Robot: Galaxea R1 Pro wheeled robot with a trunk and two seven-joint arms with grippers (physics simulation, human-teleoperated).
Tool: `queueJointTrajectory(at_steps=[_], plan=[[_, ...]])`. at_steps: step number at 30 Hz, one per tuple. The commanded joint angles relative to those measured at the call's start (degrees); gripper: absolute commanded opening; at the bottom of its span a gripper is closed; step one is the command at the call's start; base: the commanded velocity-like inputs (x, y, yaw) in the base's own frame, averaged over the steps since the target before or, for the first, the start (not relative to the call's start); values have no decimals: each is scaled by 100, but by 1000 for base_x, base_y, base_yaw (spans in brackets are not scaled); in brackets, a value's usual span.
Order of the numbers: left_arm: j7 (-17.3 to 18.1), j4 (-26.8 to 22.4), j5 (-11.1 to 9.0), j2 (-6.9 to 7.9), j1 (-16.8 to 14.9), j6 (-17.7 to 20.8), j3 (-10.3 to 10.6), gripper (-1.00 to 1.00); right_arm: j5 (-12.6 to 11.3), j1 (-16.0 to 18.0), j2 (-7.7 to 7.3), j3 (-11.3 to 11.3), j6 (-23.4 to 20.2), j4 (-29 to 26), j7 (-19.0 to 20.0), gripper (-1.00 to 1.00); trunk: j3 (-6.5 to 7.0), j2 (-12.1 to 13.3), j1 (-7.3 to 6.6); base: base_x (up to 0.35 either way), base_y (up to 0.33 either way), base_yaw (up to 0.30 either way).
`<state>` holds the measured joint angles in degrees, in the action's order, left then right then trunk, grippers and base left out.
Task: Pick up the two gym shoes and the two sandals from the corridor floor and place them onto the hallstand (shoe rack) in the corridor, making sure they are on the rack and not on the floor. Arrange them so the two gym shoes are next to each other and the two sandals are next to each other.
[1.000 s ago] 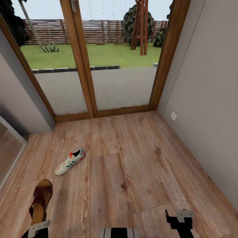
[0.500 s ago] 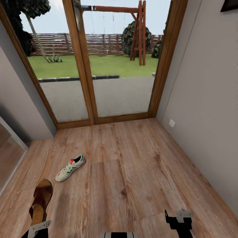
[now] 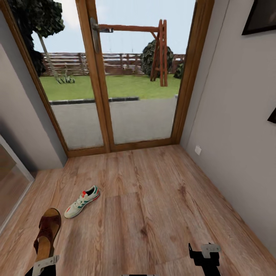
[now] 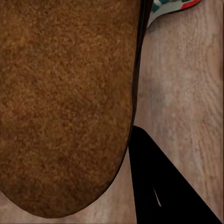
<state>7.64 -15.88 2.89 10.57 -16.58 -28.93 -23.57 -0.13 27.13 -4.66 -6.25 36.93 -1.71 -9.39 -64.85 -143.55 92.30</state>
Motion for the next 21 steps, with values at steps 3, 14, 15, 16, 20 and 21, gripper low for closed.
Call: queueJointTrajectory(at_steps=[3,14,15,16,20,21], plan=[[36,6,52,-2,-3,-16,-51,-100,-3,3,0,-45,7,4,-45,100,89,3,-9,0,0,13],[36,6,53,-2,-3,-16,-51,-100,-2,3,26,-55,7,4,-42,100,423,17,-37,0,0,112],[36,6,53,-2,-3,-16,-51,-100,-1,3,36,-54,7,4,-43,100,452,19,-39,0,0,197],[36,6,54,-2,-3,-16,-51,-100,3,3,62,-53,7,4,-44,100,480,20,-42,0,0,207],[36,6,53,-2,-3,-16,-51,-100,10,3,118,-52,7,4,-45,100,593,25,-52,0,0,216],[36,6,53,-2,-3,-16,-51,-100,11,3,126,-52,7,4,-45,100,621,27,-55,0,0,220]])
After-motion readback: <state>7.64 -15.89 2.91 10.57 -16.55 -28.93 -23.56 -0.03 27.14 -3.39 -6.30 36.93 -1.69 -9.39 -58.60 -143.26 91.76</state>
